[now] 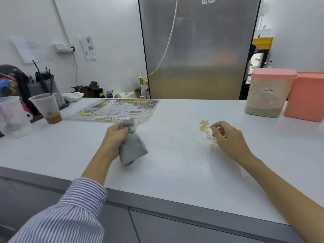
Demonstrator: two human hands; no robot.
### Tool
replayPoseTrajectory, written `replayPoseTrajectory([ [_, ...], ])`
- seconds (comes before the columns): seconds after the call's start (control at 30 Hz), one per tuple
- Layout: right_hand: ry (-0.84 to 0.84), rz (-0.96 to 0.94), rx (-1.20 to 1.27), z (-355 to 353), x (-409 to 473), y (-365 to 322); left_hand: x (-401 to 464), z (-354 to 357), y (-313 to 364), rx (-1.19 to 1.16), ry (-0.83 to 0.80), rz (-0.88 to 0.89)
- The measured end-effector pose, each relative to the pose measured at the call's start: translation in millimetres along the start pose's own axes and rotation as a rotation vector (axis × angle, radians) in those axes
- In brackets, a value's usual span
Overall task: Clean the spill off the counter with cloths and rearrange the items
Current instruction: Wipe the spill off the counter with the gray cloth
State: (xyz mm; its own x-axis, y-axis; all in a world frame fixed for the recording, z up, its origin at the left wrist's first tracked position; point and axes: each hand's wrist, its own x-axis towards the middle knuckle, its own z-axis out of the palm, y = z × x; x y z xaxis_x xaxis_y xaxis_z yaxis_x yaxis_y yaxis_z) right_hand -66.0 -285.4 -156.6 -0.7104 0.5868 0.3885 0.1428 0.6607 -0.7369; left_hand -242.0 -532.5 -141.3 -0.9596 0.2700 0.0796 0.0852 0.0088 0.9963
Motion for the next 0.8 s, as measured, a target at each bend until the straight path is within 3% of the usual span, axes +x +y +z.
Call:
replayPoseTrajectory([
  [0.07,-0.026,-0.002,-0.001,6.1,2.6,-5.5,23.9,-28.0,-22.3,0.249,0.173,-0.044],
  [0.13,-0.031,-0.006,-0.01,10.0,4.2,-9.9,37.8,-27.1,-37.3,0.484,0.236,0.006],
  [0.3,-0.003,0.035,0.014,10.6,5.5,-2.7,71.0,32.6,-41.7,0.728,0.117,0.119],
  [0.43,0.027,0.05,0.02,6.2,9.5,1.9,90.8,86.3,-36.9,0.732,-0.11,0.184],
  [0.53,0.049,0.033,0.006,4.4,13.8,-1.4,83.4,125.2,-28.7,0.654,-0.407,0.285],
  [0.67,0.105,0.029,-0.009,-1.5,12.1,1.3,58.1,146.3,-14.6,0.613,-0.79,0.292],
  [0.8,0.186,0.038,-0.009,-12.4,16.5,3.8,86.3,119.1,6.5,0.502,-0.626,0.306],
])
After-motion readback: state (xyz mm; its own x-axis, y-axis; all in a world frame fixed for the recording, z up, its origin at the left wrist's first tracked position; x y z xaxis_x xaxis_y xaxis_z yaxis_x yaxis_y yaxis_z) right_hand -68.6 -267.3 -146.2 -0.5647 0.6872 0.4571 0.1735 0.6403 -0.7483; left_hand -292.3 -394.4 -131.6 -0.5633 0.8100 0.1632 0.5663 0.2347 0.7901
